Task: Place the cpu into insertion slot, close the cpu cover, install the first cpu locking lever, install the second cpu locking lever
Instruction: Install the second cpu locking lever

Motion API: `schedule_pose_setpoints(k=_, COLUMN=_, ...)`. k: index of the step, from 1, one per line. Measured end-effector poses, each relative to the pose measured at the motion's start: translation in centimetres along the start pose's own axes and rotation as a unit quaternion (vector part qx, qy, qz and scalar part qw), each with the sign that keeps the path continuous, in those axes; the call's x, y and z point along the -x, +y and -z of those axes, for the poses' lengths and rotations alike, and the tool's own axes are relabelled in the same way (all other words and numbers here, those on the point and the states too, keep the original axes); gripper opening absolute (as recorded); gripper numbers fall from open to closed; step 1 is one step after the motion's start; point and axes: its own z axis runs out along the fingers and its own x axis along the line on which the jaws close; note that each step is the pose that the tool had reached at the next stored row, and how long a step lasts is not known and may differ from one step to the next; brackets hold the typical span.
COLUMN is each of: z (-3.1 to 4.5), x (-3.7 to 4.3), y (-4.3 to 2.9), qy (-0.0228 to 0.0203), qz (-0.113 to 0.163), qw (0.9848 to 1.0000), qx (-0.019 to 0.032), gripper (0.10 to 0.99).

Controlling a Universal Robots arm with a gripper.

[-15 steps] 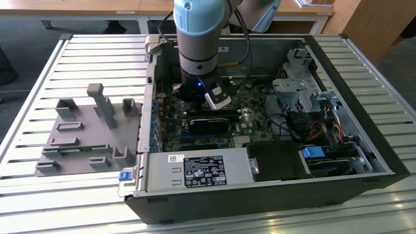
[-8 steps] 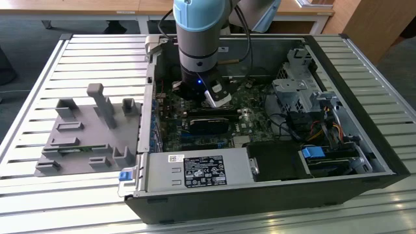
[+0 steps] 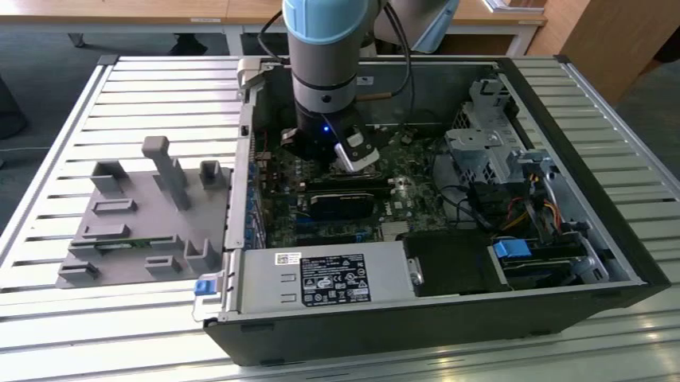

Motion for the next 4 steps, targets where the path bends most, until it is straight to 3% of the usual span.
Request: schedule_pose_setpoints(k=4, z=0.01, x=0.00, y=0.00, qy=0.0000, qz=0.000, qw=1.0000, qx=0.0000, gripper=0.122)
